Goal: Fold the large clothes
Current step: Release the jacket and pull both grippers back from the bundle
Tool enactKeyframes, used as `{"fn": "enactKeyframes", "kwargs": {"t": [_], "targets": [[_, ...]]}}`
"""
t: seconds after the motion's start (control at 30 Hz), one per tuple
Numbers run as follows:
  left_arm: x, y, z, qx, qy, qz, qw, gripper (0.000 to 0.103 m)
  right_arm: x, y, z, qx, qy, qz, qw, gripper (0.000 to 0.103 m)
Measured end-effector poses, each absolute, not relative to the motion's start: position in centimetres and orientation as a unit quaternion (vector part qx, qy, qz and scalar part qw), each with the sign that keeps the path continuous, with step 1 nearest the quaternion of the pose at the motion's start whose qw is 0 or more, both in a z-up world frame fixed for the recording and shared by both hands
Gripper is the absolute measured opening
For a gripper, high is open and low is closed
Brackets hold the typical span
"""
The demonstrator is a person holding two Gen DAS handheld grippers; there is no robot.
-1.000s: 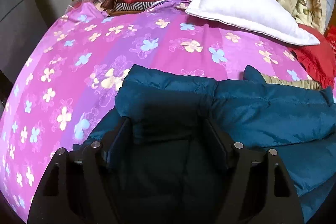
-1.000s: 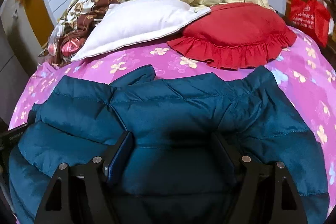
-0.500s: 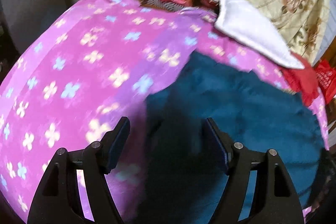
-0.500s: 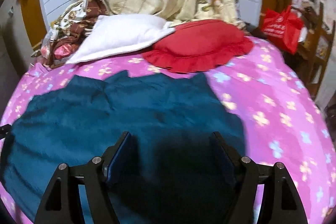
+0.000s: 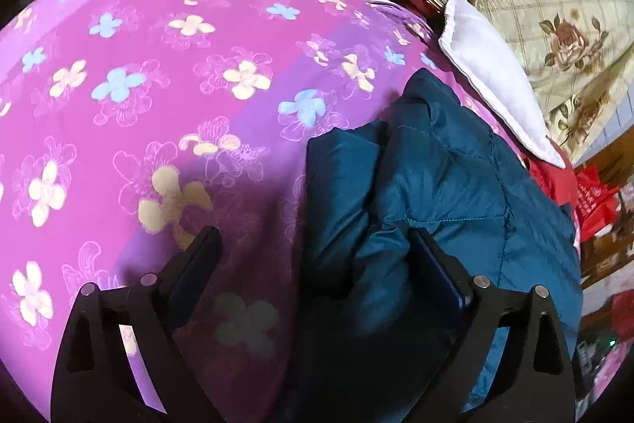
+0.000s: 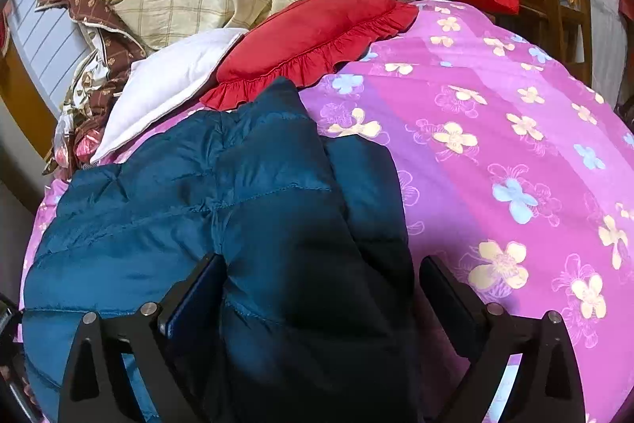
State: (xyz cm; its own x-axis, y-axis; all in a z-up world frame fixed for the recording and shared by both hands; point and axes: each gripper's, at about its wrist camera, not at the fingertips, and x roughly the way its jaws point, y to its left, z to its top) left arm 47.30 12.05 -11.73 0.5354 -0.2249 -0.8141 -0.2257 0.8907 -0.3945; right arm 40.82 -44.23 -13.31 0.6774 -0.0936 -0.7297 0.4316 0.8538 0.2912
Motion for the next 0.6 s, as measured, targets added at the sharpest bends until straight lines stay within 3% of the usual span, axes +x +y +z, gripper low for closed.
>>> {"fn": "enactKeyframes", "kwargs": {"t": [0.3, 0.6], "targets": [[41.0, 12.5, -6.6, -0.191, 0.454, 0.015, 0.87, 0.094, 35.6, -43.4, -8.7, 0.184, 0.362, -0.167, 0.898, 0.095], [34.1, 15.1, -9.2, -0.214, 0.471, 0.028, 0.855, 0.094, 27.9, -43.0, -10.3, 0.157, 0.39, -0.182, 0.889, 0.094]]}}
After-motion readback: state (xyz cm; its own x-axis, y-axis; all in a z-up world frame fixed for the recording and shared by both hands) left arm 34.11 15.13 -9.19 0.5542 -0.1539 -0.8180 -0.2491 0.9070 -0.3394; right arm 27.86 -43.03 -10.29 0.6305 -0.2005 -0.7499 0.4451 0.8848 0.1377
